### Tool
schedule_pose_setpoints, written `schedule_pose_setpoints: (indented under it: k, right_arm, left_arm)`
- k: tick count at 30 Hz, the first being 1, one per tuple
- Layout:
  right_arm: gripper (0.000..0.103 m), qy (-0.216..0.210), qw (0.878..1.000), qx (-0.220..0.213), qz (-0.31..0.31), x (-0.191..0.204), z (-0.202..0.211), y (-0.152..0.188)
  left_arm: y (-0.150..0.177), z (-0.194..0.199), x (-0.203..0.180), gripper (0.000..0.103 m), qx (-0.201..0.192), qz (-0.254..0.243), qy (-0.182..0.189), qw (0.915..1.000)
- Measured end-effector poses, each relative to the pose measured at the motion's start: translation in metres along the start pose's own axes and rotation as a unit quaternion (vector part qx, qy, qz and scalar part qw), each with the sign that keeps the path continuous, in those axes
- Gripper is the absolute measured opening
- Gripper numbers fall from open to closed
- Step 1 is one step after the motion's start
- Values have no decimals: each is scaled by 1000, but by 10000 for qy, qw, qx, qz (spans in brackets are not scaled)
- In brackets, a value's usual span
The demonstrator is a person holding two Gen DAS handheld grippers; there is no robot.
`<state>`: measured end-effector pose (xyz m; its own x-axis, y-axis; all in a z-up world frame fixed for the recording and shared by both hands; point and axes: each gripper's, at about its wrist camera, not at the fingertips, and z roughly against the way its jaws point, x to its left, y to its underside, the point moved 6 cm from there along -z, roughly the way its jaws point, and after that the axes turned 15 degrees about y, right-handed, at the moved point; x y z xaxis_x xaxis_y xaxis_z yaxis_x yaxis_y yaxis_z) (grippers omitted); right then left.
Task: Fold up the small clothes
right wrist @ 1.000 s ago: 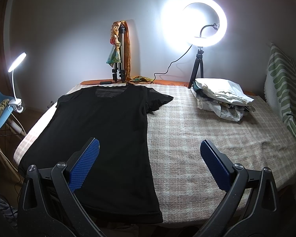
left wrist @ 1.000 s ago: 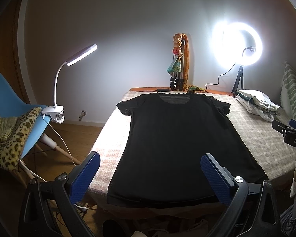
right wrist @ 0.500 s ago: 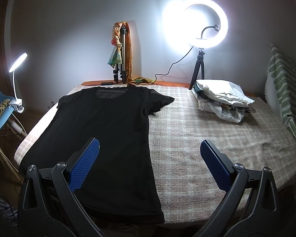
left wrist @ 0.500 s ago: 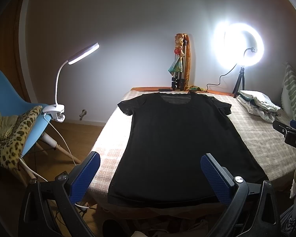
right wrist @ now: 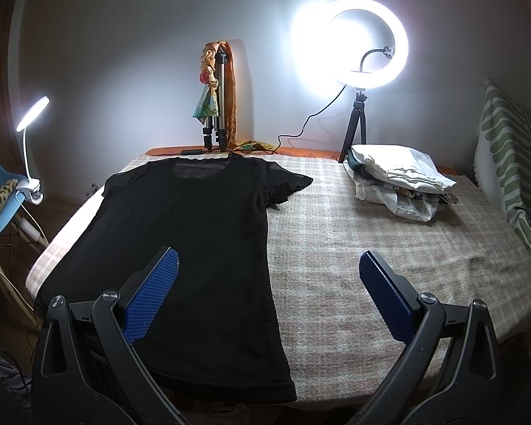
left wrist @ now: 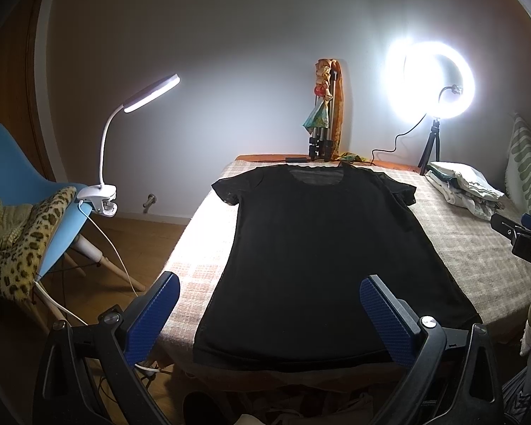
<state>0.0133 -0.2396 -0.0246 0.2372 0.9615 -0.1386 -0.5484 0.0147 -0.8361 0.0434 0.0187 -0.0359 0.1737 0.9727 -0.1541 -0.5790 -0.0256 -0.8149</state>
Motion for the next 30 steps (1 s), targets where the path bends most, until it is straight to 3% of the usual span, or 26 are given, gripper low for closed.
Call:
schedule_pose_setpoints:
  k: [18,24,26,28,30]
  right_arm:
    - [103,-137,9998,-129,-20,18,3,-13]
    - [103,-438,9989,-4,138,39,2,-25]
    - [103,-537,9980,-155,290,48,6,-33]
    - [103,-679,9948,-565,502,58,12,-43]
    - [103,-790,9900,-958,663,70,14,-56]
  left_arm:
    - [2,-1,14,102,98,131,-132,9998]
    - [-6,-5,32,101,115,85,-312,9994]
    - [-4,-8,43,97,192,206,-240,9993]
    - [0,-13,52,82,277,290,-81,9992]
    - [5,-17,63,80,398,447,102,9982]
